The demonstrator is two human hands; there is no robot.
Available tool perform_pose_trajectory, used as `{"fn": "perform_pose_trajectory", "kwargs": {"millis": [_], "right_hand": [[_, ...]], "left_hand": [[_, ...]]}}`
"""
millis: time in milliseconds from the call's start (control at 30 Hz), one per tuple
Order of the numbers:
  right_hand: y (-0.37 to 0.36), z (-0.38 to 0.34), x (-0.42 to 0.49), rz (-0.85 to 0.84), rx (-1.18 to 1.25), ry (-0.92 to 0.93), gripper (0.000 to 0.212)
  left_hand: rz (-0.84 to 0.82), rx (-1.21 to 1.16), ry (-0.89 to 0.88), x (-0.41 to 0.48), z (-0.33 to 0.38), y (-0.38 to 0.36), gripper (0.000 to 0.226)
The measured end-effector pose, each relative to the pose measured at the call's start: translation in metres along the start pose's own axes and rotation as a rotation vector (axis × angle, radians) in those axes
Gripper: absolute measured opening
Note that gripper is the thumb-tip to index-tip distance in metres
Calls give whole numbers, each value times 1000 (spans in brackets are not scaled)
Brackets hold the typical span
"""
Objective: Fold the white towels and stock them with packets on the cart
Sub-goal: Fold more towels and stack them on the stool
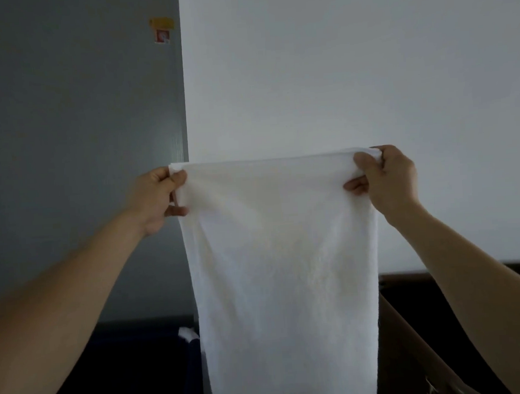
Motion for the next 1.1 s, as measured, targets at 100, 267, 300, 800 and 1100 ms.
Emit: {"fn": "perform_pose_trajectory", "kwargs": {"millis": [100, 267, 300, 800, 1100], "right_hand": [[4, 7, -2, 15, 4, -15, 4], [9, 18, -1, 20, -2, -50, 11], [9, 22, -1, 9, -8, -62, 10], [-50, 120, 7, -176, -56, -307, 8], [-24, 65, 80, -86, 127, -121, 8]], "left_hand": [[7, -38, 16, -3, -7, -4, 10], [96, 5, -35, -7, -7, 0, 10], [101, 32, -48, -8, -9, 1, 11], [192, 414, 45, 26, -110, -23, 20], [302, 395, -206, 68, 4, -45, 7]]}}
Point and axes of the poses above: each hand's wrist, its own x-axis towards the middle knuckle, its own y-axis out of the back of the hand, z = x × y, the point moved 8 cm from there along x, towards the middle knuckle, and after that the axes turned 3 degrees about -y, right-handed, at the moved point
